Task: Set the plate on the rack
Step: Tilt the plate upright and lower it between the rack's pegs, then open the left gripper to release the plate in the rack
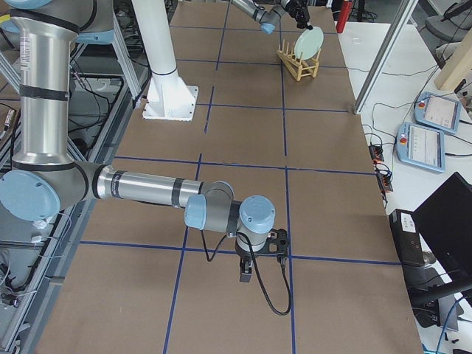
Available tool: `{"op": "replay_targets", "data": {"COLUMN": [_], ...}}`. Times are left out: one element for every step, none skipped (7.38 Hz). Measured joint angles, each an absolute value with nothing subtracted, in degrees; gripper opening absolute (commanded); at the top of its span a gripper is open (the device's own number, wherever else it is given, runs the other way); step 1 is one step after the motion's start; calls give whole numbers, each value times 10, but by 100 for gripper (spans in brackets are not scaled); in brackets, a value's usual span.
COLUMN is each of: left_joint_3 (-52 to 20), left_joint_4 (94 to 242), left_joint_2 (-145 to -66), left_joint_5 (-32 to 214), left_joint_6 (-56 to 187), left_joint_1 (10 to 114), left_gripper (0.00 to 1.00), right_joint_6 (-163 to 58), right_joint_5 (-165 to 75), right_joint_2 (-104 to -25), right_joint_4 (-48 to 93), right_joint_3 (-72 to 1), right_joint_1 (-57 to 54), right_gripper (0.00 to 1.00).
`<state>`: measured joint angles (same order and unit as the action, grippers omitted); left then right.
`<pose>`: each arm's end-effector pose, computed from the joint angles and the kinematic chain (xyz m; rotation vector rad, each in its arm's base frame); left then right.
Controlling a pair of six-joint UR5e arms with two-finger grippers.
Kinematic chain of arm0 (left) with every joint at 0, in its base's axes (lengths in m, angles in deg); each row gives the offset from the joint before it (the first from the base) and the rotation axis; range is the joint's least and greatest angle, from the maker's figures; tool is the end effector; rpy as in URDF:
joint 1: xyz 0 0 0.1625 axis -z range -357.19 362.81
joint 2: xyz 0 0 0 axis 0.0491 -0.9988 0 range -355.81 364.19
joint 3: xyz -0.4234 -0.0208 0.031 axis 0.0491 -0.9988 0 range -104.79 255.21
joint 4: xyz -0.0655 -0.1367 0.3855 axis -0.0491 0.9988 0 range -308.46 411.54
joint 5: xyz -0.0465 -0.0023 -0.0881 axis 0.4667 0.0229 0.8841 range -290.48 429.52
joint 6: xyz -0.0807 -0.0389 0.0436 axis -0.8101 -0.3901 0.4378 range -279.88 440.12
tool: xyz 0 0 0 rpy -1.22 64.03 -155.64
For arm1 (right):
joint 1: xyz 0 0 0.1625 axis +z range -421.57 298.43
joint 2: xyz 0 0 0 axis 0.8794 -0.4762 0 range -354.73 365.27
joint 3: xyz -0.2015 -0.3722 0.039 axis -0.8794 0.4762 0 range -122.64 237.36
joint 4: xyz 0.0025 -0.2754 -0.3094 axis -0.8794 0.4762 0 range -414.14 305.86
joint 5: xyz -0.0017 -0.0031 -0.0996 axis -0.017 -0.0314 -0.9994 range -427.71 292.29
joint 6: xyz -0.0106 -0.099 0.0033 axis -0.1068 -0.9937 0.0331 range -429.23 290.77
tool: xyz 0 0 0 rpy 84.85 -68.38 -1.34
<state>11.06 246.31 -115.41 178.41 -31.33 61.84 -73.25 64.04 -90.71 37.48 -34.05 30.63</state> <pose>0.2525 -0.6170 0.3820 0.3997 1.8864 -0.6469 0.0838 -0.4349 0.7011 -0.0635 -0.7324 0.0090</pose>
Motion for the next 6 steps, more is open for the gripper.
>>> {"op": "replay_targets", "data": {"left_joint_3": [113, 114, 115, 115, 117, 119], "left_joint_4": [2463, 2463, 2463, 2463, 2462, 2461], "left_joint_2": [-1154, -1154, -1153, -1154, -1154, -1154], "left_joint_5": [1783, 1783, 1782, 1780, 1776, 1771], "left_joint_6": [-313, -313, -313, -313, -313, -313], "left_joint_1": [619, 619, 618, 618, 619, 619], "left_gripper": [0, 0, 0, 99, 100, 100], "right_joint_6": [-733, -733, -733, -733, -733, -733], "right_joint_5": [640, 640, 640, 640, 640, 640], "right_joint_2": [-907, -907, -907, -907, -907, -907], "right_joint_4": [375, 375, 374, 374, 375, 375], "right_joint_3": [-341, -340, -341, -341, -341, -341], "right_joint_1": [306, 306, 306, 306, 306, 306], "right_gripper": [100, 100, 100, 100, 100, 100]}}
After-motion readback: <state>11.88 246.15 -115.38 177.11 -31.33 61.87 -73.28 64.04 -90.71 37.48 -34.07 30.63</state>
